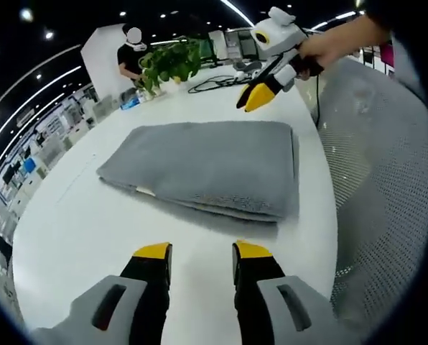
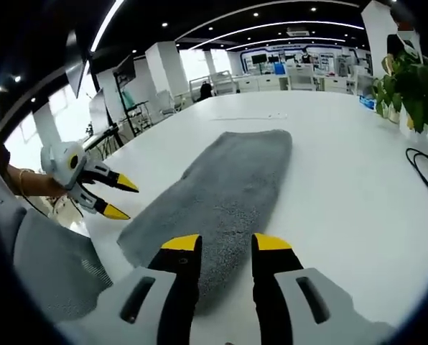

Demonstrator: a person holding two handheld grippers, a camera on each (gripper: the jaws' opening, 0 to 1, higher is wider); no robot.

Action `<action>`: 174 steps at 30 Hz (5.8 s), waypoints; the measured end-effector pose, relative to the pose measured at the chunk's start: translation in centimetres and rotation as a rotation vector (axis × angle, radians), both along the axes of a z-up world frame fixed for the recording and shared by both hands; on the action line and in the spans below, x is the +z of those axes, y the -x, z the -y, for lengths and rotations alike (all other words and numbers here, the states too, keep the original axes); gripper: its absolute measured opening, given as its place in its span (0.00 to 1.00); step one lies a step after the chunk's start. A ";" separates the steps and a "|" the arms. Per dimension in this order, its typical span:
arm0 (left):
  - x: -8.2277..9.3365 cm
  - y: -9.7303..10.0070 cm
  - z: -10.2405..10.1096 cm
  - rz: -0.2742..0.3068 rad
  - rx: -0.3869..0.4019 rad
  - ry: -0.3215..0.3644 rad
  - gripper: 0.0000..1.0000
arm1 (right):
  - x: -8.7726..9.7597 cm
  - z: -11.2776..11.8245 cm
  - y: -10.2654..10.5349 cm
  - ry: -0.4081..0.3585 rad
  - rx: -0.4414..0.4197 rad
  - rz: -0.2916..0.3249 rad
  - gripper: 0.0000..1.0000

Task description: Fold the towel on the table until its edges align and the towel forms a compact rectangular stack.

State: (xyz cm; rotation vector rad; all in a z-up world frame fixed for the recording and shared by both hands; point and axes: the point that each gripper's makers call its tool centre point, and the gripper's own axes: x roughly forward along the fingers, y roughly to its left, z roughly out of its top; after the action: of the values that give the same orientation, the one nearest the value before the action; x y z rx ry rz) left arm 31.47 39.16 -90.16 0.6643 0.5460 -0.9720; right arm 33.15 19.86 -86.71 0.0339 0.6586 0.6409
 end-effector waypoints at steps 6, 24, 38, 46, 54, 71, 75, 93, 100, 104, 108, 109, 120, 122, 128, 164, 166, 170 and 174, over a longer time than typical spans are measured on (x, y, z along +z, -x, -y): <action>-0.4 1.1 0.7 -0.002 -0.043 -0.009 0.37 | -0.4 -0.7 1.3 0.028 0.039 -0.017 0.27; 0.2 1.6 2.8 0.041 -0.122 -0.003 0.39 | -2.1 -1.2 2.9 0.001 0.023 -0.101 0.26; 0.2 2.7 4.8 0.140 -0.281 -0.090 0.39 | -2.4 -1.3 3.2 0.002 0.023 -0.115 0.26; 0.1 2.8 5.6 0.137 -0.346 -0.086 0.35 | -2.3 -0.9 4.1 0.014 0.035 -0.128 0.26; 0.4 2.7 5.7 0.207 -0.400 -0.132 0.27 | -2.4 -0.8 4.5 0.020 0.036 -0.138 0.26; -0.5 3.1 6.2 0.138 -0.442 -0.122 0.08 | -1.8 -1.2 6.0 0.124 0.183 -0.101 0.25; -0.4 2.8 6.2 0.079 -0.402 -0.069 0.06 | -1.4 -1.7 5.9 0.118 0.200 -0.079 0.25; -0.8 1.4 5.6 -0.549 0.117 0.381 0.05 | -2.1 -2.8 7.4 0.294 0.420 0.016 0.25; -0.9 1.3 5.7 -0.660 0.205 0.433 0.05 | -3.4 -2.1 7.1 0.511 0.586 0.103 0.23; -0.9 1.2 5.5 -0.739 0.266 0.483 0.05 | -3.6 -2.3 7.1 0.558 0.629 0.139 0.23; -0.9 1.1 5.5 -0.774 0.298 0.510 0.05 | -4.2 -1.9 7.0 0.645 0.701 0.177 0.22; -1.0 1.1 5.5 -0.787 0.311 0.524 0.05 | -4.3 -1.8 7.0 0.663 0.712 0.183 0.22; -0.7 1.5 5.7 -0.723 0.269 0.507 0.05 | -4.8 -1.7 6.4 0.719 0.761 0.223 0.12; -0.7 1.4 5.7 -0.693 0.254 0.492 0.05 | -4.8 -1.6 6.3 0.711 0.770 0.214 0.08; -0.3 1.5 5.5 -0.595 0.195 0.394 0.05 | -4.2 -1.6 5.9 0.630 0.717 0.165 0.05; 9.3 3.2 5.4 -0.297 0.139 0.355 0.05 | 6.7 -1.3 6.4 0.322 0.565 0.171 0.04; 9.8 3.5 5.3 -0.289 0.151 0.364 0.05 | 7.3 -1.5 6.6 0.307 0.569 0.176 0.04; 11.0 4.0 5.3 -0.268 0.169 0.386 0.05 | 8.5 -1.5 7.1 0.288 0.571 0.196 0.04; 12.1 4.5 5.1 -0.256 0.200 0.424 0.05 | 9.7 -1.5 7.3 0.253 0.558 0.220 0.04</action>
State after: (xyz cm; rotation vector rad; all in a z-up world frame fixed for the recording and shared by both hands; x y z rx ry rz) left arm 27.00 34.06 -78.09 0.1036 0.5946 -0.9498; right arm 25.87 21.41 -77.02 -0.4642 0.5304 1.0745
